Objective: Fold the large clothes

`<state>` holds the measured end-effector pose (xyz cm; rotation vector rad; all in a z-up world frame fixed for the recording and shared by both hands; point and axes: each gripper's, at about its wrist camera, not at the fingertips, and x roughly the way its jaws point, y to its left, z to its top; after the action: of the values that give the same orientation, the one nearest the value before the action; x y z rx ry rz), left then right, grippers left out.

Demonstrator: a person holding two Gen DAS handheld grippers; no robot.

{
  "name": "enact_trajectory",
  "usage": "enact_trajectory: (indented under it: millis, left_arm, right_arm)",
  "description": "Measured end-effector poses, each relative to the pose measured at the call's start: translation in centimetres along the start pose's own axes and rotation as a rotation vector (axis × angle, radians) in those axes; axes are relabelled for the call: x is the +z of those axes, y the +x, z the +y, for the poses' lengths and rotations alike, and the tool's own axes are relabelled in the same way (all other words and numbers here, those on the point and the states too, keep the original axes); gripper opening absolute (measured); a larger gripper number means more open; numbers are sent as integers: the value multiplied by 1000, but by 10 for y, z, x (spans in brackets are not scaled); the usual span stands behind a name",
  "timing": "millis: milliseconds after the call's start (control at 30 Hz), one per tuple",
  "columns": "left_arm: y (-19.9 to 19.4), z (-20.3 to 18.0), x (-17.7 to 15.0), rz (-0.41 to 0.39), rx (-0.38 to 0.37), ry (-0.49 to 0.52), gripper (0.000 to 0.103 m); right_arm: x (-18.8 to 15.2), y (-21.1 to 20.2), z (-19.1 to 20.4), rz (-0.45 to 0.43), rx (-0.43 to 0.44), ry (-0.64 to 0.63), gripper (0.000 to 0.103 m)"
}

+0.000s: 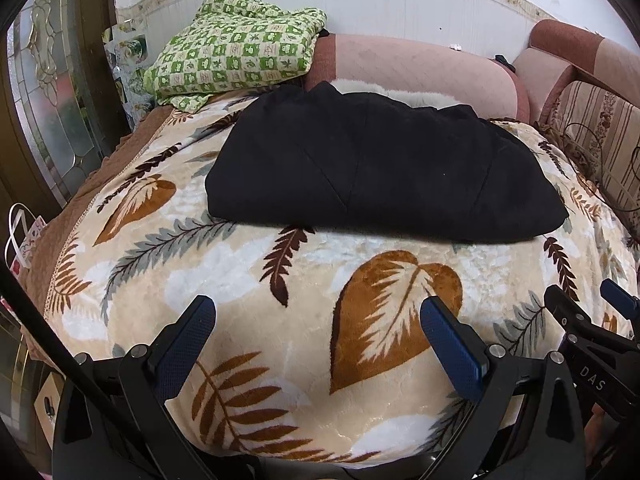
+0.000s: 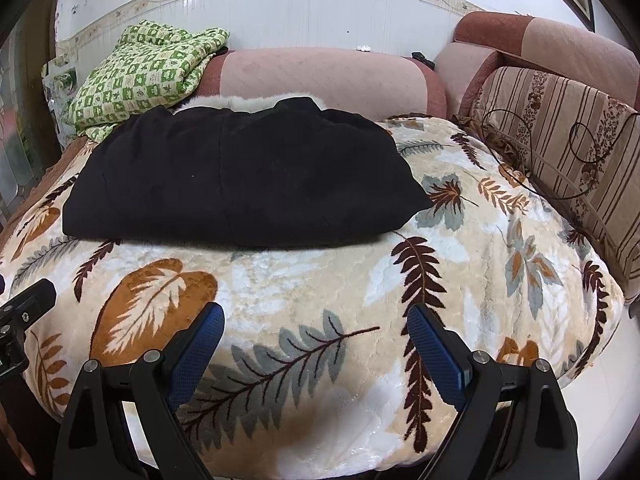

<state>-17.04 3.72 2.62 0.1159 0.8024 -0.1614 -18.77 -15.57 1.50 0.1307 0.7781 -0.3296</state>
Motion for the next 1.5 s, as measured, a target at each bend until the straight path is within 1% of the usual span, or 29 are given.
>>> enact_trajectory:
  millis: [1500]
  left_arm:
    - [10, -1, -6, 51, 6, -9, 102]
  right_arm:
    - [-6, 5, 5, 25, -2, -28, 95]
